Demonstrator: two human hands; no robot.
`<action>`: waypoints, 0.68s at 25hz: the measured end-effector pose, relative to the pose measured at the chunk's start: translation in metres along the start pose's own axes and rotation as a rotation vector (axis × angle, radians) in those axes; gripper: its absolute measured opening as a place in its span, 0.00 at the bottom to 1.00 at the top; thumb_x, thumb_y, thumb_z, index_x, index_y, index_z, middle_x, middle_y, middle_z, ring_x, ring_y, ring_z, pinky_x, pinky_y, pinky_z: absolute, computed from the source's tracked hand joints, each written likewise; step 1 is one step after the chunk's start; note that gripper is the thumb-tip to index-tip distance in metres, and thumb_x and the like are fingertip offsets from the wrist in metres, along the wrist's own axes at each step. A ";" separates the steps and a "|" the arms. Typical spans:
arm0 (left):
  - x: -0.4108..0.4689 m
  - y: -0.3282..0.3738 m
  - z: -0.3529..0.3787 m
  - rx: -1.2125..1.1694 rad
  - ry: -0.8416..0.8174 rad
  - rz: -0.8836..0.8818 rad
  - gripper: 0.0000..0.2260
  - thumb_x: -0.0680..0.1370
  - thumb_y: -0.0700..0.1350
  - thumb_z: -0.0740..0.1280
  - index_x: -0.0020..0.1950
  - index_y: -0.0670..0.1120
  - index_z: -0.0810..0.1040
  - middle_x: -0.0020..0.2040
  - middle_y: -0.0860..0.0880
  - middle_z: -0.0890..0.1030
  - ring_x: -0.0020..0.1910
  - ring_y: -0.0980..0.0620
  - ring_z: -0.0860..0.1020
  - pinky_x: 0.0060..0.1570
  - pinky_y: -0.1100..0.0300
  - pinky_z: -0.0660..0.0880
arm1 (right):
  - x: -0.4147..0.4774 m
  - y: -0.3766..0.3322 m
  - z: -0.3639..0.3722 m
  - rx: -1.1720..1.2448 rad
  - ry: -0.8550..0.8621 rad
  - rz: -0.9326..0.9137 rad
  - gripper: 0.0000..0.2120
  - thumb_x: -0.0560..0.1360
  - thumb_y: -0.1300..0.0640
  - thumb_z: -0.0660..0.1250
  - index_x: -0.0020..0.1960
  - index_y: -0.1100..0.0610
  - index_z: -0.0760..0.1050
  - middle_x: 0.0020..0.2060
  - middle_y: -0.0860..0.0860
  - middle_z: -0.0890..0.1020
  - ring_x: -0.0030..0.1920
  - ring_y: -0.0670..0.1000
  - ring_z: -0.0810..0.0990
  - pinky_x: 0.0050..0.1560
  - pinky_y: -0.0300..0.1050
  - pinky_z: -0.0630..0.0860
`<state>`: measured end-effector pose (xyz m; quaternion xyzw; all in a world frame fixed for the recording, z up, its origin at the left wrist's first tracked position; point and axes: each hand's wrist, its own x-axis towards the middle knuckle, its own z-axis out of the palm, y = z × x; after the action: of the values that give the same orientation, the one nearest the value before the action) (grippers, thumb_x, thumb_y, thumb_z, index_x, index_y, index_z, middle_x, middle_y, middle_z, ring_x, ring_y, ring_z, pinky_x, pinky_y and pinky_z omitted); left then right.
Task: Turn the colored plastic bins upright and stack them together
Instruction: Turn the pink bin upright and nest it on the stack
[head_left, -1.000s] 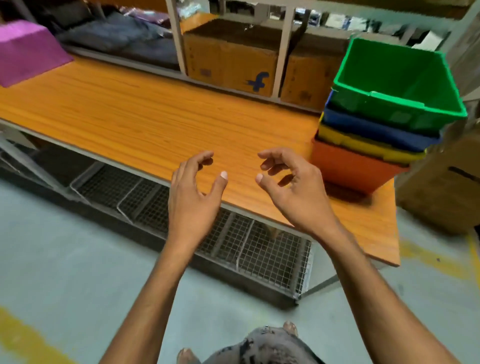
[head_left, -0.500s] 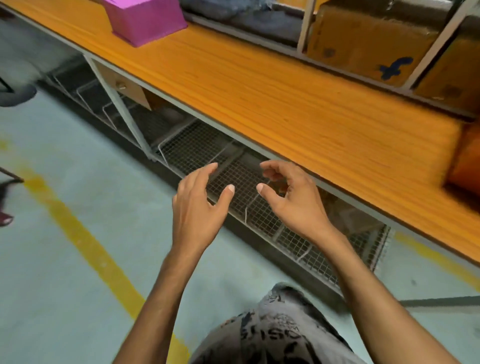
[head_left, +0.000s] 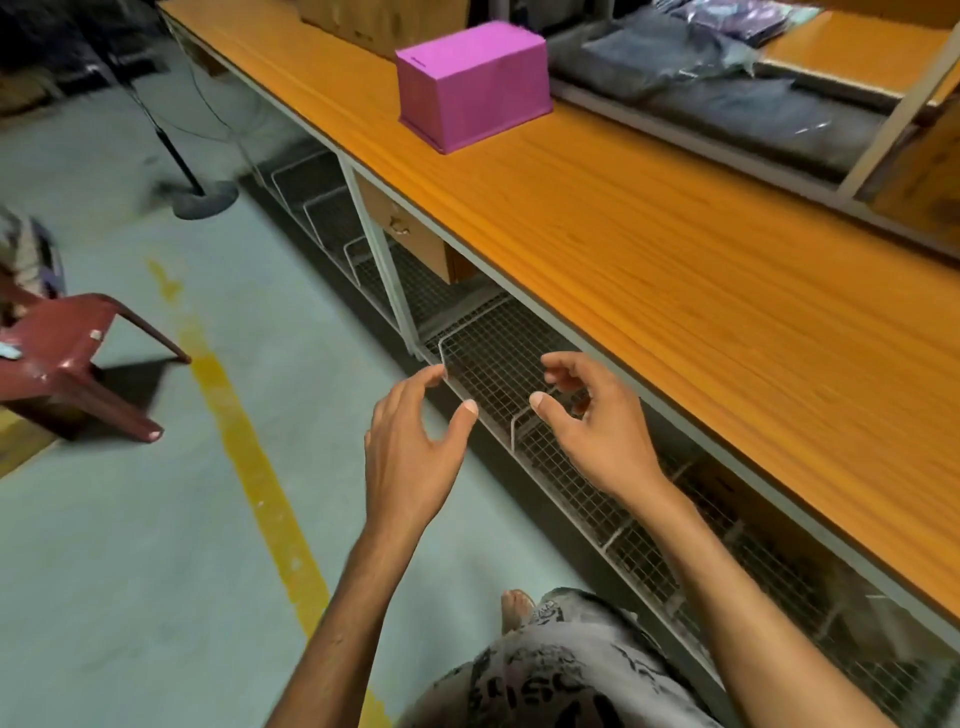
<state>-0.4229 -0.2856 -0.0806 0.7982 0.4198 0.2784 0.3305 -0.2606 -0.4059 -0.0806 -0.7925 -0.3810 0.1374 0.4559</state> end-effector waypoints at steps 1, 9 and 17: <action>0.023 -0.006 -0.003 -0.009 0.019 -0.015 0.20 0.78 0.56 0.69 0.69 0.59 0.74 0.65 0.60 0.77 0.68 0.55 0.71 0.68 0.45 0.70 | 0.026 -0.006 0.010 0.035 -0.003 0.004 0.18 0.76 0.47 0.71 0.66 0.43 0.75 0.53 0.38 0.80 0.56 0.40 0.78 0.59 0.52 0.78; 0.191 -0.045 -0.019 -0.088 0.054 -0.035 0.21 0.78 0.59 0.70 0.70 0.60 0.73 0.63 0.64 0.75 0.67 0.60 0.70 0.68 0.48 0.71 | 0.180 -0.040 0.084 0.120 -0.044 0.026 0.18 0.77 0.49 0.72 0.66 0.43 0.75 0.55 0.39 0.81 0.57 0.38 0.79 0.58 0.46 0.79; 0.399 -0.132 -0.049 -0.147 -0.128 0.094 0.22 0.78 0.55 0.71 0.71 0.58 0.72 0.65 0.59 0.75 0.68 0.58 0.72 0.65 0.54 0.73 | 0.342 -0.068 0.190 0.102 0.096 0.086 0.16 0.77 0.49 0.73 0.63 0.42 0.77 0.53 0.38 0.81 0.54 0.36 0.79 0.55 0.43 0.78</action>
<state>-0.3261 0.1262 -0.0835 0.8066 0.3386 0.2722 0.4009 -0.1709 -0.0190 -0.0843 -0.7895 -0.3169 0.1378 0.5072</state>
